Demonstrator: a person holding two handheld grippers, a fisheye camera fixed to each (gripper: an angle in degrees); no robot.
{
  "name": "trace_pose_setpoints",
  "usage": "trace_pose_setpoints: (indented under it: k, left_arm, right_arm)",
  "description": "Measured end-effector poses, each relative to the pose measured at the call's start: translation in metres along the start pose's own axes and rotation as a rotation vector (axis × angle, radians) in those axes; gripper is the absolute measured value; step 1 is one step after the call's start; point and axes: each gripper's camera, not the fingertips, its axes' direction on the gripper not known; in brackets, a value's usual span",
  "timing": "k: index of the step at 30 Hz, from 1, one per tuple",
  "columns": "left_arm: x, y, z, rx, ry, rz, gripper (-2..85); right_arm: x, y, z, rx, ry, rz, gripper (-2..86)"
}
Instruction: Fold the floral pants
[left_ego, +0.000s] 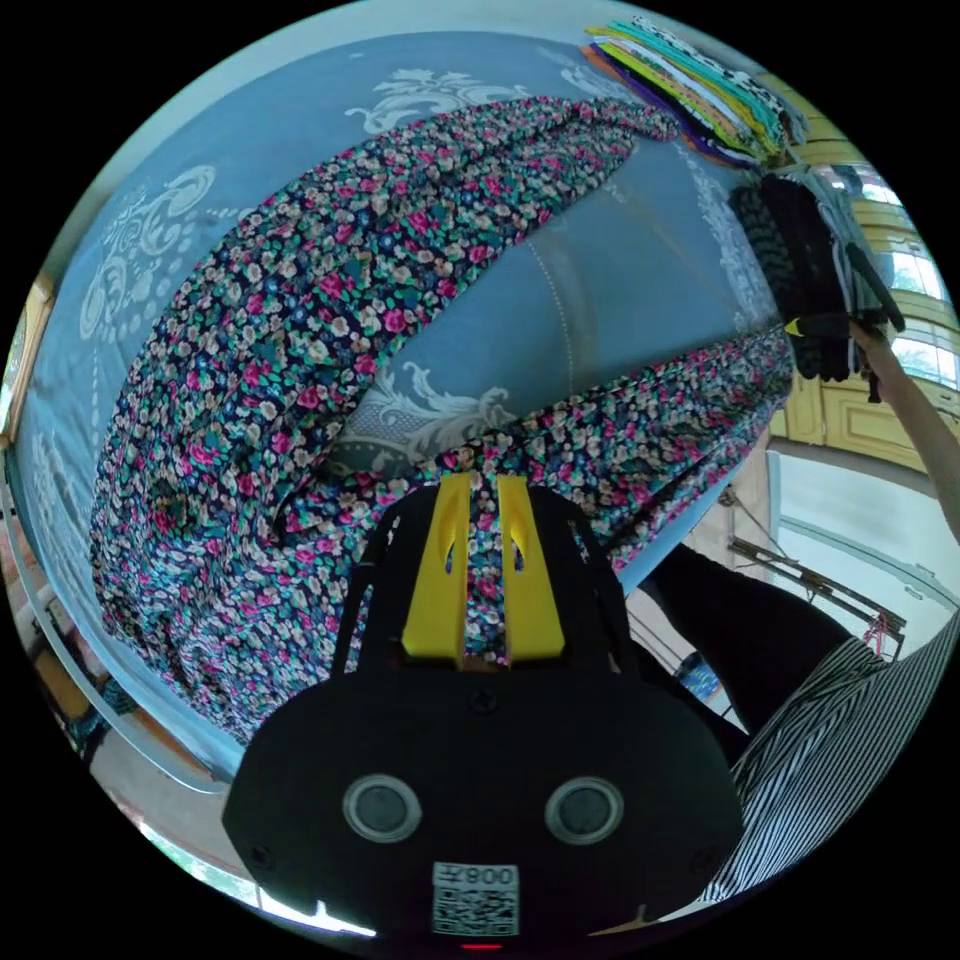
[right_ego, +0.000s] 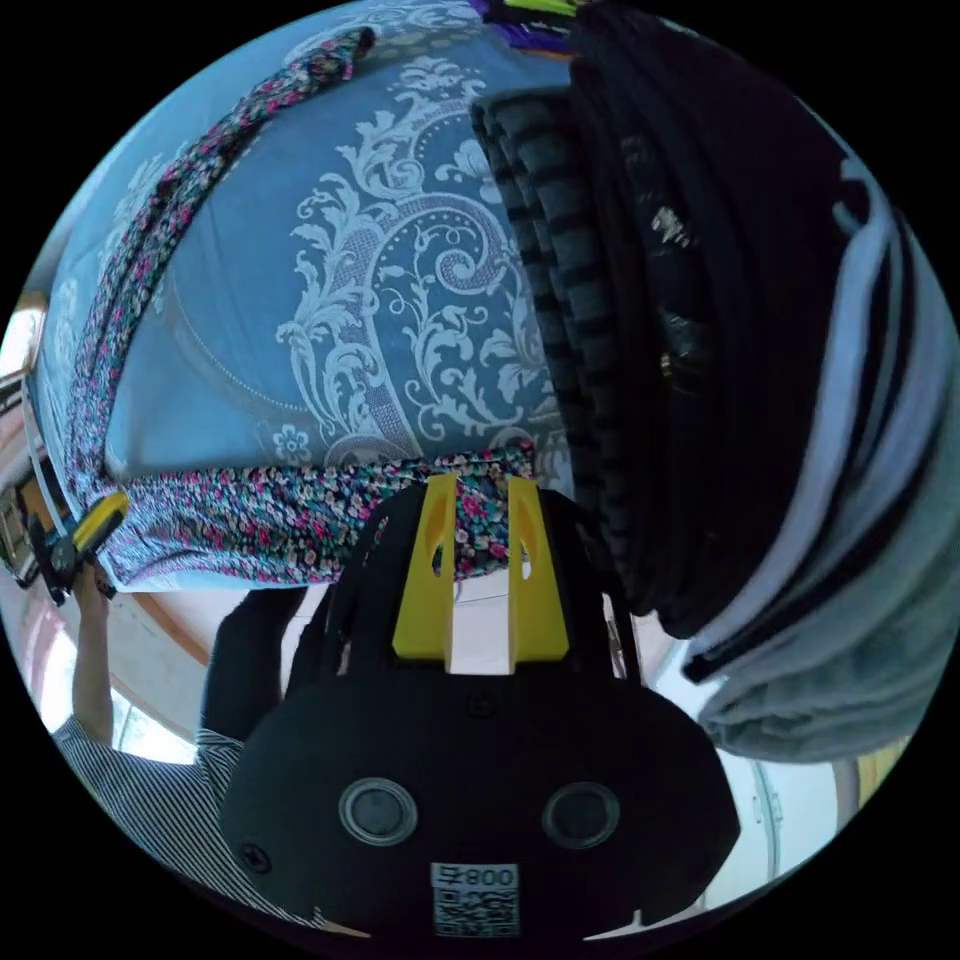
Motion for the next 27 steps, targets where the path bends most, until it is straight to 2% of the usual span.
trace_pose_setpoints:
  k: [3, 6, 10, 16, 20, 22, 27]
  left_arm:
    - [0.0, 0.001, 0.003, -0.015, -0.032, 0.017, 2.3]
    - [-0.006, 0.004, 0.0, -0.021, -0.012, 0.004, 0.9]
    - [-0.018, 0.012, -0.022, 0.041, 0.027, -0.037, 0.4]
    - [-0.054, 0.012, -0.05, 0.158, 0.032, -0.133, 1.0]
    - [-0.079, 0.005, -0.038, 0.15, 0.094, -0.187, 2.5]
    - [-0.093, 0.008, -0.036, 0.162, 0.116, -0.247, 3.6]
    - [-0.099, 0.034, -0.046, 0.209, 0.184, -0.252, 6.0]
  right_arm:
    - [0.006, -0.006, 0.027, -0.042, -0.007, 0.03, 7.6]
    - [0.007, -0.004, 0.027, -0.048, -0.01, 0.007, 2.2]
    - [0.003, 0.0, -0.008, 0.041, -0.013, -0.037, 0.7]
    - [-0.008, -0.037, -0.071, 0.15, -0.003, -0.124, 0.2]
    - [-0.015, -0.075, -0.056, 0.073, 0.07, -0.14, 0.2]
    - [-0.013, -0.09, -0.037, 0.018, 0.183, -0.089, 0.4]
    - [-0.005, -0.076, -0.049, 0.102, 0.129, -0.071, 3.6]
